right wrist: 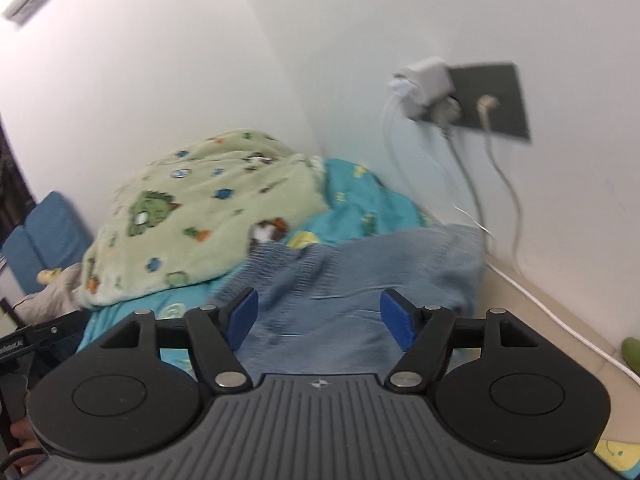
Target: Fold clothes
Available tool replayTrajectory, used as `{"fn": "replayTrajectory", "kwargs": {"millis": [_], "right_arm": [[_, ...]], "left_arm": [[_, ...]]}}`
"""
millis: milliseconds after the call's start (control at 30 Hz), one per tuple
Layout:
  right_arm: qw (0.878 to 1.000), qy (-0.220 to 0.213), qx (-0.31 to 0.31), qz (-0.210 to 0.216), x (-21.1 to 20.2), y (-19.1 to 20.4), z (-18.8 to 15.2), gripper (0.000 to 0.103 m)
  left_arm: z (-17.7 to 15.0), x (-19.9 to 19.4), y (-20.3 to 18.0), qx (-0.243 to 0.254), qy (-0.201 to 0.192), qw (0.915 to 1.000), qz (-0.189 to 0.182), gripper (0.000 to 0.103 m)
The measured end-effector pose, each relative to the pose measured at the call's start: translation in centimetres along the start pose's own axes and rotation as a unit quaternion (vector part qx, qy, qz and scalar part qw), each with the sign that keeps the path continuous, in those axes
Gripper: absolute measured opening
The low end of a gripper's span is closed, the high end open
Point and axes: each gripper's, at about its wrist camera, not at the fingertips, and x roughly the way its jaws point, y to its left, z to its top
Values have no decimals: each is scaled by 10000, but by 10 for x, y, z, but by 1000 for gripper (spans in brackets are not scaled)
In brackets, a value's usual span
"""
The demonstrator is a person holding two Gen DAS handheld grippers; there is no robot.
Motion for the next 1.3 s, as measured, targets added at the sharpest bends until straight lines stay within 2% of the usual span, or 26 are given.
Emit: {"fn": "replayTrajectory", "kwargs": {"millis": [100,400,667,900,1000,1167,1300], "right_arm": [[9998,-41,-129,174,-12,23,5,71],[9930,-108,-801,856,-39,109,14,73],[9799,-154,-1331,1479,-15,205,-1,76],[9634,-200,-1807,1968,19,279,-31,77],[9580,-238,-1941,2099,34,301,-43,78],[9570,-271,-1960,2120,59,311,-63,79],[9595,-57,-1831,2138,75,305,-78,79]], "left_arm": [[7,-31,9,25,-213,9995,214,100],[18,-111,54,7,-525,9951,837,102],[0,-155,111,-70,-559,9863,1549,103],[-19,-166,163,-331,-511,9728,2235,103],[-24,-164,180,-525,-507,9691,2357,103],[-38,-154,200,-594,-487,9684,2372,103],[-47,-139,205,-538,-345,9695,2366,103]]}}
